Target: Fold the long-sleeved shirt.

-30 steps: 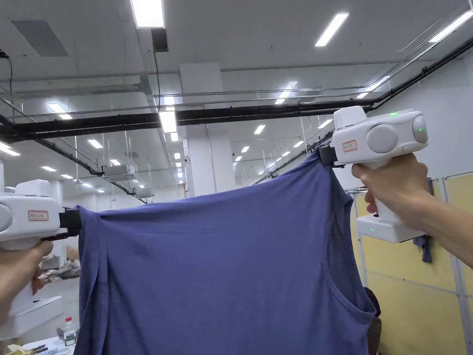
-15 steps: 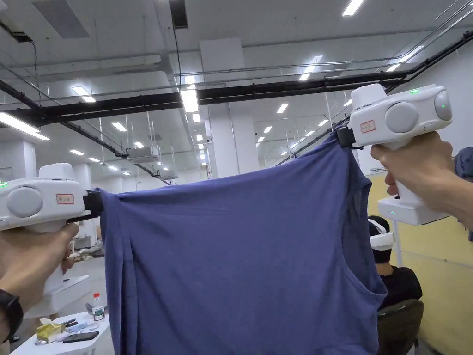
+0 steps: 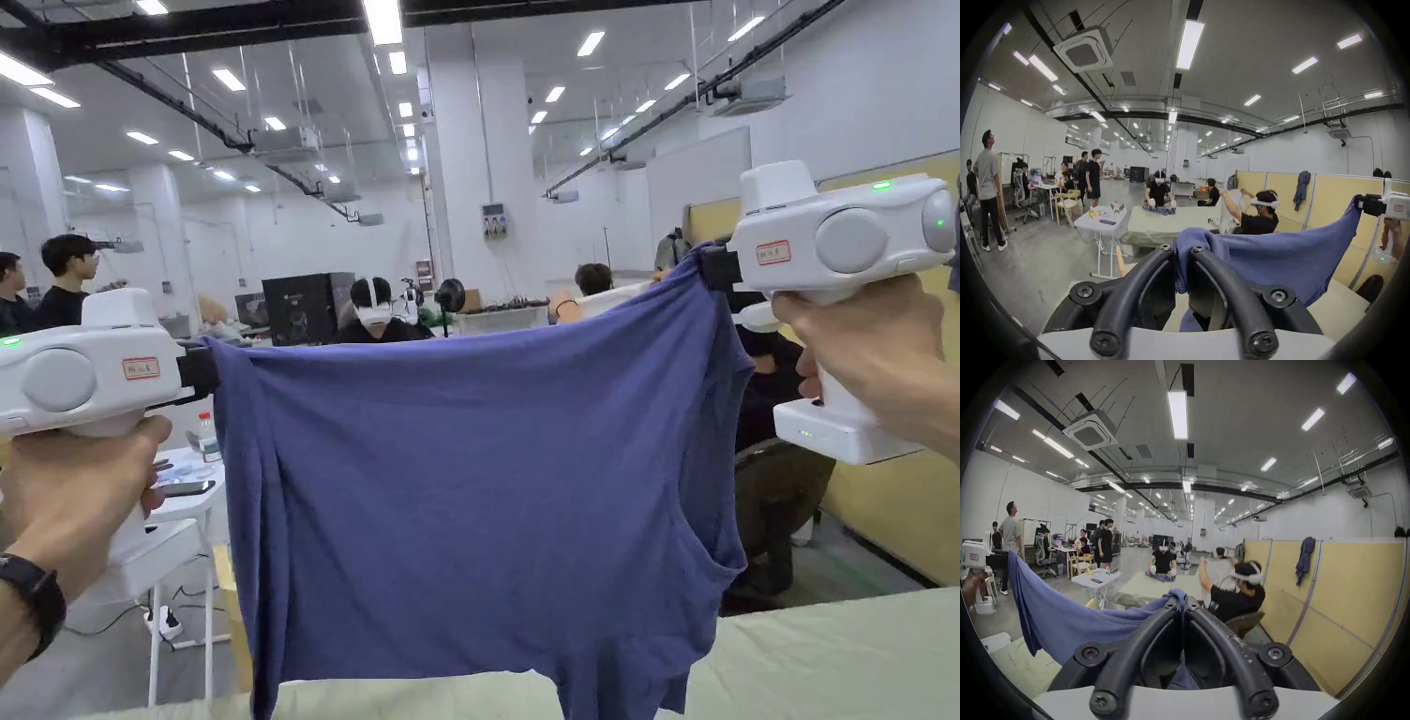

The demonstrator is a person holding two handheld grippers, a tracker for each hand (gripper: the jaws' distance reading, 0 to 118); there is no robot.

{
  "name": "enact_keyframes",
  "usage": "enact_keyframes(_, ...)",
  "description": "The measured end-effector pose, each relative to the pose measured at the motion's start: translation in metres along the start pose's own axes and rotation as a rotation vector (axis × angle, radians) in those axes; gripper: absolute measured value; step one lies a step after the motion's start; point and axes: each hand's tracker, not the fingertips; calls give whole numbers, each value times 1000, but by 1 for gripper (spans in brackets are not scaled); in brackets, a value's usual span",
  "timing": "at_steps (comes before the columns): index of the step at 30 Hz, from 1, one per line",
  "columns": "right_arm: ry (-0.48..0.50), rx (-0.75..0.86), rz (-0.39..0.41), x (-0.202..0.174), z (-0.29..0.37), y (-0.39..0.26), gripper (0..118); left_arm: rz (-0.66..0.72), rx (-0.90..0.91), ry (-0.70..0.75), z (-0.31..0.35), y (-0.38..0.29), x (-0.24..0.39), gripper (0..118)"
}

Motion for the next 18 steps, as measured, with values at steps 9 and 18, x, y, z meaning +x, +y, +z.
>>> enact_keyframes(9, 35, -158, -58, -16, 18, -135, 2, 3, -166, -14, 26, -136, -5, 7)
enact_keyframes(18, 67, -276, -123, -31, 76, -234, 2, 40, -287, -43, 77, -246, -2, 7)
